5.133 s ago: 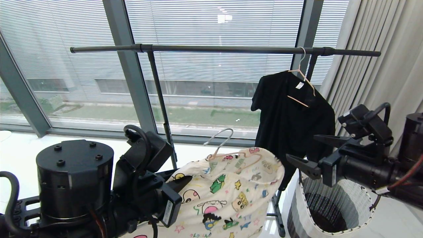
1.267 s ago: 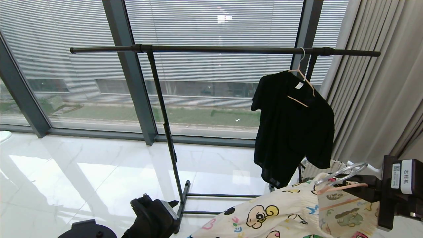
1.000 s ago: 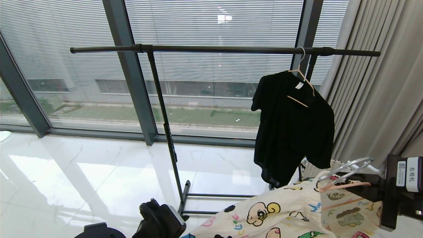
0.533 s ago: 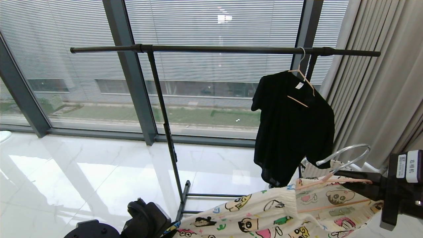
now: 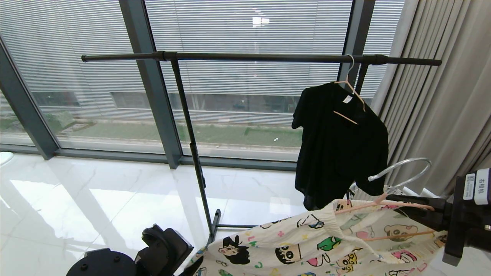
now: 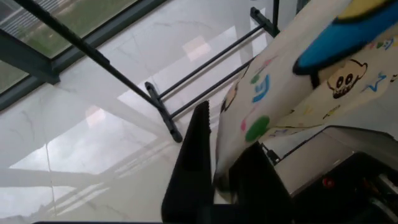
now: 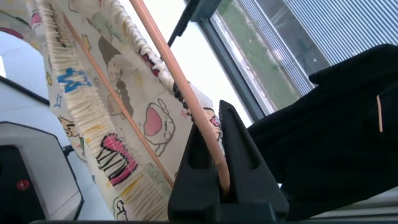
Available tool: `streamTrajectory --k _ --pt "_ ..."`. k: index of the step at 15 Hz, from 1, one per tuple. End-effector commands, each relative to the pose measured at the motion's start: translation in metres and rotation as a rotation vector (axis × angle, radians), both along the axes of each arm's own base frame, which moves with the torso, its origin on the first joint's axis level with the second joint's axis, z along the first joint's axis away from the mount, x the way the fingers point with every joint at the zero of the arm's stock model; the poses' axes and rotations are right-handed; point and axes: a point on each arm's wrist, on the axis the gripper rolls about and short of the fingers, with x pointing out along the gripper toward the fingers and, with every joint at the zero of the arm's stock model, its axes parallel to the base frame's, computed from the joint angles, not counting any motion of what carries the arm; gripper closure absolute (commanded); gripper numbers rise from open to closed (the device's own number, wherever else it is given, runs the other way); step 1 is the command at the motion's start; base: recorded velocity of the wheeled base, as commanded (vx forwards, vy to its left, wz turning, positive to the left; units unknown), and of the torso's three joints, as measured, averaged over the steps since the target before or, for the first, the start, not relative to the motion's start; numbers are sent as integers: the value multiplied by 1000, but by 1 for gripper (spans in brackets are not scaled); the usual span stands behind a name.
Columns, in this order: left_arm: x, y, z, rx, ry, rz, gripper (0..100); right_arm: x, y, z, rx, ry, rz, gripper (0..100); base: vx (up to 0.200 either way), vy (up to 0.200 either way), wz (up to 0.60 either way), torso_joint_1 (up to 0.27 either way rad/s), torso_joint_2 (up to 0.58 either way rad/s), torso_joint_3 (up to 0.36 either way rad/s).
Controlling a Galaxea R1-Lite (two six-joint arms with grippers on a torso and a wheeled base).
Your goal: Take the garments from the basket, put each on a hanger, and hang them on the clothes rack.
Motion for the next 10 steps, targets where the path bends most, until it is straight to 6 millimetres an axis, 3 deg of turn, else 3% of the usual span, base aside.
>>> streamTrajectory --k 1,8,10 --pt "1 0 4 -19 -17 1 0 -1 0 1 3 -1 -11 100 0 0 0 0 0 0" --pt "2 9 20 -45 -122 147 0 -2 -3 -1 44 63 -118 100 0 0 0 0 0 0" --pt "3 14 24 -49 -147 202 0 -5 -5 -11 27 92 -139 100 0 0 0 0 0 0"
